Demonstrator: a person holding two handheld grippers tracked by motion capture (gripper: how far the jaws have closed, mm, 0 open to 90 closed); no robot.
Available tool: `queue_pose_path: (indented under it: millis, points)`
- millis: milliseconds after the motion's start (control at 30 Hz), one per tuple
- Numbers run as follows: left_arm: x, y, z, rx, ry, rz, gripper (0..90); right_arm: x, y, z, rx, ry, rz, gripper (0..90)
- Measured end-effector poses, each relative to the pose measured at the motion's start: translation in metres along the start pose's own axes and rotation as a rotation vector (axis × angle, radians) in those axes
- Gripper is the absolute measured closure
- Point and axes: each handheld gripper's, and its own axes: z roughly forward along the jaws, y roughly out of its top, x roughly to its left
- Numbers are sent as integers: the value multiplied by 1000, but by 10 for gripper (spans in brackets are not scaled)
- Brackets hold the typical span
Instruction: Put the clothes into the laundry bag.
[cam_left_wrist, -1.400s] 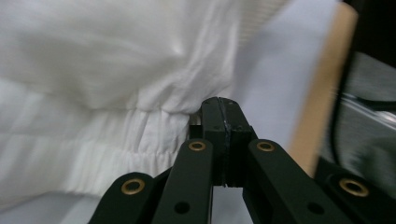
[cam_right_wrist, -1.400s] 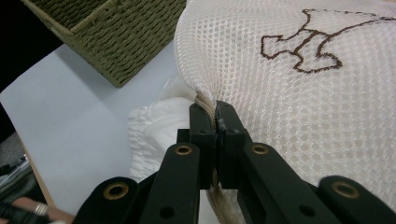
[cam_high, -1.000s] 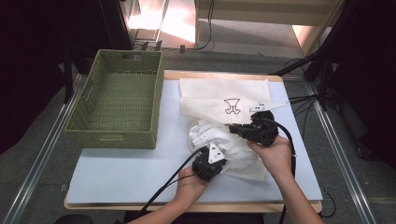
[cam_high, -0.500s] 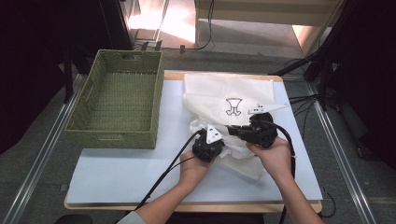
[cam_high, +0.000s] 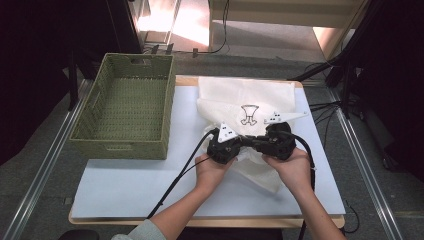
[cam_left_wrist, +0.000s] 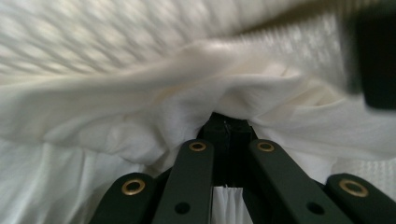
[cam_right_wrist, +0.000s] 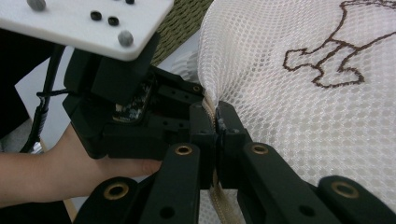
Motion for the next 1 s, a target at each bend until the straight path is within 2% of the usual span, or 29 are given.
queue_pose_path:
  millis: [100,167,300,333,400,467,533,600,633,667,700,767,800,833,900,1000]
  points:
    - [3,4,4,0,-19,-31,900,-1,0,-2,-7,12,6,887]
    - [5,3,9,13,-26,-33,900,0,0,-2,-8,18,8,888]
    - [12,3,16,11,-39,-89,900,2,0,-2,-2,25,-1,888]
    - [16,2,19,16,-37,-108,900,1,0,-2,-5,29,7,888]
    - [22,0,23,20,-34,-121,900,0,0,-4,-9,35,19,888]
    - [26,0,27,48,-57,-141,900,-2,-1,-4,-6,27,18,888]
    - [24,2,28,63,-50,-108,900,-4,-2,-2,-3,30,30,888]
    - [20,4,24,19,-79,-108,900,-5,-3,-1,-8,24,23,888]
    - [19,4,23,0,-81,-109,900,-6,-3,-2,-15,25,25,888]
    - [19,3,24,-6,-73,-86,900,-6,-3,-3,-17,26,30,888]
    - [19,2,26,-2,-70,-86,900,-7,-3,-3,-20,26,40,888]
    - [25,0,32,36,-83,-129,900,-7,-3,-3,-16,32,39,888]
    - [27,-2,37,73,-82,-113,900,-7,-3,-3,-10,31,40,888]
    - [27,-2,36,81,-84,-94,900,-8,-4,-1,-4,25,39,888]
    - [28,-3,30,76,-109,-83,900,-9,-5,0,-1,15,33,887]
    - [29,-5,18,91,-143,-105,900,-13,-7,1,1,10,41,888]
